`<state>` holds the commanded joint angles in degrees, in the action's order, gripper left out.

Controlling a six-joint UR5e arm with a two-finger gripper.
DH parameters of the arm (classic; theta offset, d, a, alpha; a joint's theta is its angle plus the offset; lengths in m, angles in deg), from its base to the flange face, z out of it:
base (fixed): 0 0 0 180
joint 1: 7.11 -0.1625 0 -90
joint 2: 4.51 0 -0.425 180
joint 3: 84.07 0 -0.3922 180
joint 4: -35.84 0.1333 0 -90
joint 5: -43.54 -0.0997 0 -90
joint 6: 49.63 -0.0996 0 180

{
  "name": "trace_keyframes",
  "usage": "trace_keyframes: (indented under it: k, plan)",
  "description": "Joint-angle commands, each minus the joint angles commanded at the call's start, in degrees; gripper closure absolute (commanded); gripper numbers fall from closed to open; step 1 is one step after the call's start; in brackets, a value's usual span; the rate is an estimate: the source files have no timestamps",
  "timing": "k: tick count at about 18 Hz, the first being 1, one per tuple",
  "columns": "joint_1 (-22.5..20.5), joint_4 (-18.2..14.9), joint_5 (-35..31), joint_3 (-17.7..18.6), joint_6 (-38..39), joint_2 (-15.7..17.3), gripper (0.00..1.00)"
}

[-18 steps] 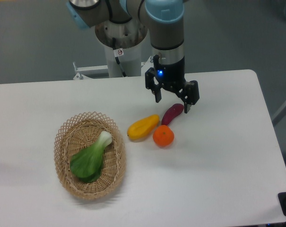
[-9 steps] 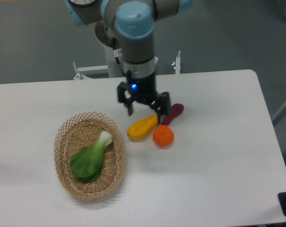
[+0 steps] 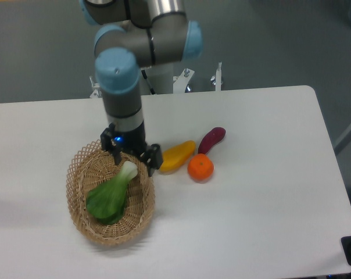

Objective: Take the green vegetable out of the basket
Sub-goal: 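Lower the gripper onto the bok choy stem in the basket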

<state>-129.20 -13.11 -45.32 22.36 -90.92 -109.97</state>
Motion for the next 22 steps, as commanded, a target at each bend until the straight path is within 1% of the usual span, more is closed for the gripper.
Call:
trace_keyframes:
  k: [3,8,10,14,19,22]
  plan:
    - [0.18,-0.53,0.44,0.44,-4.76,-1.14,0.0]
    - [0.8,-0.09,0.09,0.53,-3.8,-4.3,0.0]
    - [0.8,-0.18,0.17,0.71,-3.62,-4.57,0.0]
    - [0.97,0.0,-0.09,2.55,-3.53,-4.57,0.0]
    - [1.06,0.26,-0.18,2.55,-0.99,-5.45,0.0]
    - [1.06,1.14,-0.18,2.46,-0.55,-5.54,0.0]
